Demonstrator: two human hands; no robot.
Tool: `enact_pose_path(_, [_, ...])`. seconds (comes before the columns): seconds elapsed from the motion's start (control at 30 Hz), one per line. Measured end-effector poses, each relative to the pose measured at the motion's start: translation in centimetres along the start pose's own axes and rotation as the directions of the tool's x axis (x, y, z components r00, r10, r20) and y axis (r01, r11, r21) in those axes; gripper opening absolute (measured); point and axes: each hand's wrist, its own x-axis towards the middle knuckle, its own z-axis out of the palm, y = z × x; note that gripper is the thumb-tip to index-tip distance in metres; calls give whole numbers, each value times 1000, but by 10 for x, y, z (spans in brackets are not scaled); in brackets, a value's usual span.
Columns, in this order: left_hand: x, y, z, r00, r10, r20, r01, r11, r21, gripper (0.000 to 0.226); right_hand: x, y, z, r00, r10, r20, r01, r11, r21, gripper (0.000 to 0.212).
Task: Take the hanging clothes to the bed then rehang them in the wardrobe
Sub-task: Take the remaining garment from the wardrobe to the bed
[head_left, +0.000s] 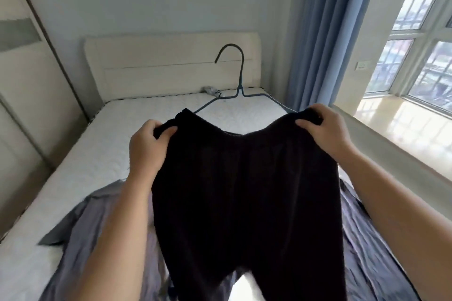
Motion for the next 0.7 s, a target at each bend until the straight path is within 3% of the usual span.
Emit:
enact_pose_path(0.4, [160,28,43,965,57,-255,-51,998,28,23,194,-41,49,987,-142,-71,152,974,168,31])
enact_pose_path(0.57, [193,-4,77,958,-25,-284,50,995,83,25,243,-12,103,992,-117,47,104,970,220,32])
enact_pose_path(0.7, [192,-75,111,969,-157,-188,185,973,140,24,244,39,170,974,-35,224,-6,984,180,31])
